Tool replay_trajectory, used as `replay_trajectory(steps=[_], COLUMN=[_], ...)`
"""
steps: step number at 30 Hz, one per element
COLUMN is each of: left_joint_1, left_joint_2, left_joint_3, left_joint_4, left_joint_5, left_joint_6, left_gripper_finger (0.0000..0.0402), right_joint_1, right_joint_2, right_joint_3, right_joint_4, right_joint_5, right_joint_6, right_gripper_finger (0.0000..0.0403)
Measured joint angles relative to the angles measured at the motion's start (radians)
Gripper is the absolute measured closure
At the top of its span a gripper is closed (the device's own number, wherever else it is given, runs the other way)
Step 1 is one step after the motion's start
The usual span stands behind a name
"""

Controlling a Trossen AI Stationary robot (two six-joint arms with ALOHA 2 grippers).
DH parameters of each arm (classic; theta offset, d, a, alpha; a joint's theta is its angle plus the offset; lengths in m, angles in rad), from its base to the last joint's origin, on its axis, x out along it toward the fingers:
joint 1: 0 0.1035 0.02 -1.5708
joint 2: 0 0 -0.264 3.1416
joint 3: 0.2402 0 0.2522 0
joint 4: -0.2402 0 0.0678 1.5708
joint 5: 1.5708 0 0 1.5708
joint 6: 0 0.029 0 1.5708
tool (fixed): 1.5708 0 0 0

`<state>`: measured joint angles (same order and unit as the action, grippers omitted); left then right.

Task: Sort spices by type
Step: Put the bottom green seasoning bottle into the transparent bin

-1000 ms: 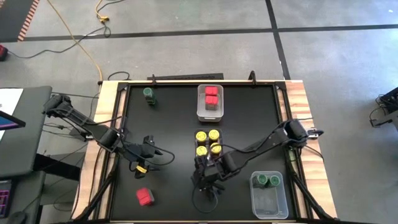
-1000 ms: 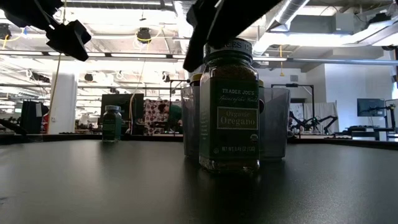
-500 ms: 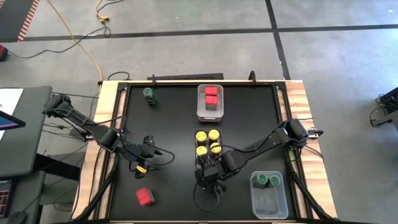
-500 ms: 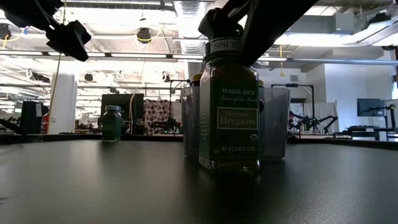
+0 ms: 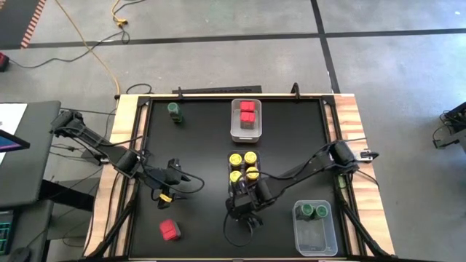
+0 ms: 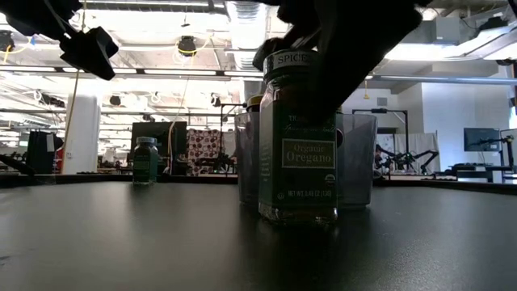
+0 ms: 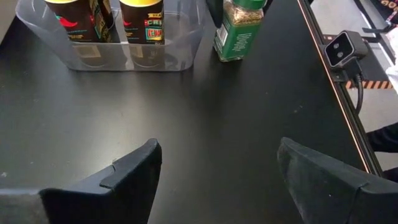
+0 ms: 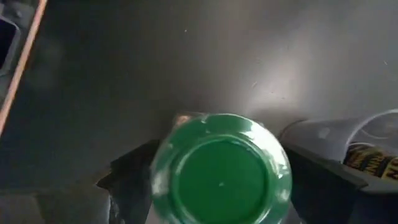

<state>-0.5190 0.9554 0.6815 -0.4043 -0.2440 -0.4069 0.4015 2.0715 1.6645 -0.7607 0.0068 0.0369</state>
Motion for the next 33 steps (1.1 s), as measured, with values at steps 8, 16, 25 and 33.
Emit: replay_trajectory(steps=[8,16,25,33], left_joint_1=[0.0,0.0,0.0,0.0], left_joint_2=[0.0,0.0,0.0,0.0], left_joint_3=[0.0,0.0,0.0,0.0], left_joint_4=[-0.003,-0.004,-0.005,-0.007], left_joint_5=[-0.006,-0.008,-0.008,-0.007], left_joint_6=[0.001,0.002,0.003,0.003], left_gripper_finger=[0.0093,0.0093,0.0093,0.0093], right_joint_1=[0.0,-0.005,-0.005,0.004], right_joint_2=[0.011,0.011,0.011,0.002], right_joint_3=[0.001,0.001,0.001,0.032], right_joint_4=[0.01,0.009,0.01,0.001], right_joint_5=[-0.002,-0.004,-0.004,-0.01], right_joint_6=[0.058,0.058,0.061,0.094], right_gripper_finger=[0.0076,0.0113,0.0185,0.0186])
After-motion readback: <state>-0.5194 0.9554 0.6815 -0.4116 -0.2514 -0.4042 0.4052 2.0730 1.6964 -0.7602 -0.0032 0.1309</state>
